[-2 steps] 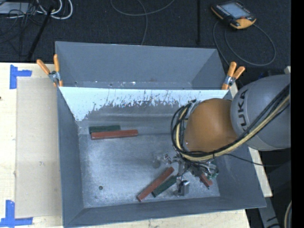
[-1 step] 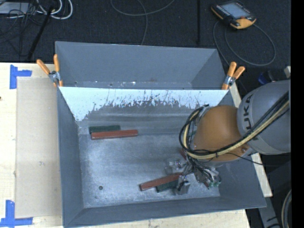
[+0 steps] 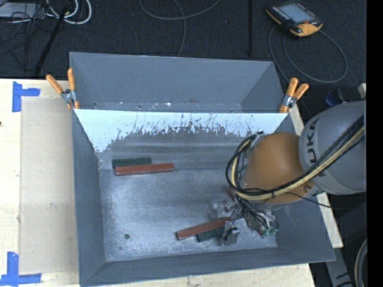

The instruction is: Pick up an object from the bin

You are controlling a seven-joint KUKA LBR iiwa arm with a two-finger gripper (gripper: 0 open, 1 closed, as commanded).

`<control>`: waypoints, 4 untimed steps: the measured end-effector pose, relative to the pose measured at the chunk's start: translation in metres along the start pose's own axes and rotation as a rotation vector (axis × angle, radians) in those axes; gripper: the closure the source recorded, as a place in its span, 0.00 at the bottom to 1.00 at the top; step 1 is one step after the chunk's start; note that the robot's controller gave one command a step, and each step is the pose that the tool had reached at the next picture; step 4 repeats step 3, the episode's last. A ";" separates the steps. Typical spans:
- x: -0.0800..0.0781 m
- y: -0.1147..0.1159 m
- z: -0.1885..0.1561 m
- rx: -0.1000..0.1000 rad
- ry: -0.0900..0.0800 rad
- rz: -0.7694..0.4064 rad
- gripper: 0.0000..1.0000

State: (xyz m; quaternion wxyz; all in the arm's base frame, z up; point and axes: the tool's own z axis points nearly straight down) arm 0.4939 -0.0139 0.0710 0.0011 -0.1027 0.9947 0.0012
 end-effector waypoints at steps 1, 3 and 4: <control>-0.049 0.004 -0.022 0.001 0.007 0.009 1.00; -0.007 -0.005 -0.183 0.002 0.002 -0.091 1.00; -0.007 -0.005 -0.183 0.002 0.002 -0.091 1.00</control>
Offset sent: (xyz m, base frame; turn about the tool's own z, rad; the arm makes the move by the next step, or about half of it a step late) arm 0.0075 -0.0043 0.1832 -0.0934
